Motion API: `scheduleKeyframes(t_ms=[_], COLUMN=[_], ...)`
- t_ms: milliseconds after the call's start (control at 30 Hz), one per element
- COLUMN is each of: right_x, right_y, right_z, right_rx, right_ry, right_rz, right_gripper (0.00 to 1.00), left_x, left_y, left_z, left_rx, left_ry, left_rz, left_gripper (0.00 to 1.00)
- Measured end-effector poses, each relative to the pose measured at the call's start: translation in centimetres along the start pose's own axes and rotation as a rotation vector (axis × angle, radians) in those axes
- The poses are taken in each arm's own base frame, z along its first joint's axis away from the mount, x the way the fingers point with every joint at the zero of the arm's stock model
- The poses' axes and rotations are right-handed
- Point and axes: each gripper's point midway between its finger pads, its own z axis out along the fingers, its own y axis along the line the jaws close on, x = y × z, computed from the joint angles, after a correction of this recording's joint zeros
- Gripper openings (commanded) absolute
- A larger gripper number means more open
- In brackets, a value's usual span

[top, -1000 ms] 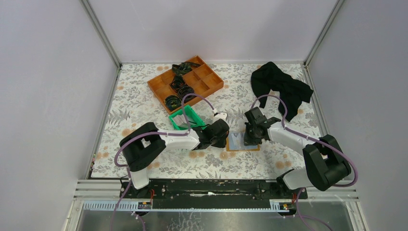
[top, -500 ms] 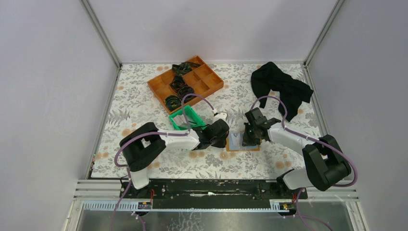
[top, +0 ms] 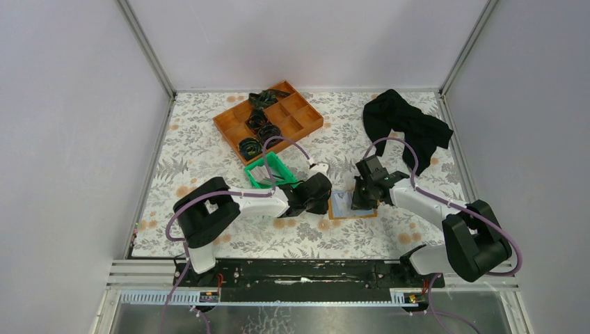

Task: Put the credit cards into the card holder
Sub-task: Adjust the credit card in the card holder.

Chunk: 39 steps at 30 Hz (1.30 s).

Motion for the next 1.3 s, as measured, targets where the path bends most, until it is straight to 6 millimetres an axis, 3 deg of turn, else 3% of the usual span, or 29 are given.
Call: scheduleKeyframes(t_ms=[600,1300], right_x=[-0.9,-0.4], right_y=[-2.0,-2.0], right_z=[0.3,0.7], right_rx=[0.102,0.099], right_ry=[-0.049,-0.019], right_rz=[0.009,0.010], right_gripper=[0.00,0.00], left_x=[0.1,0.1], left_y=[0.1,-0.4], left_z=[0.0,0.2], left_rx=[0.004,0.019], left_ry=[-0.005,0.002], left_rz=[-0.001,-0.001], left_gripper=[0.31,0.31])
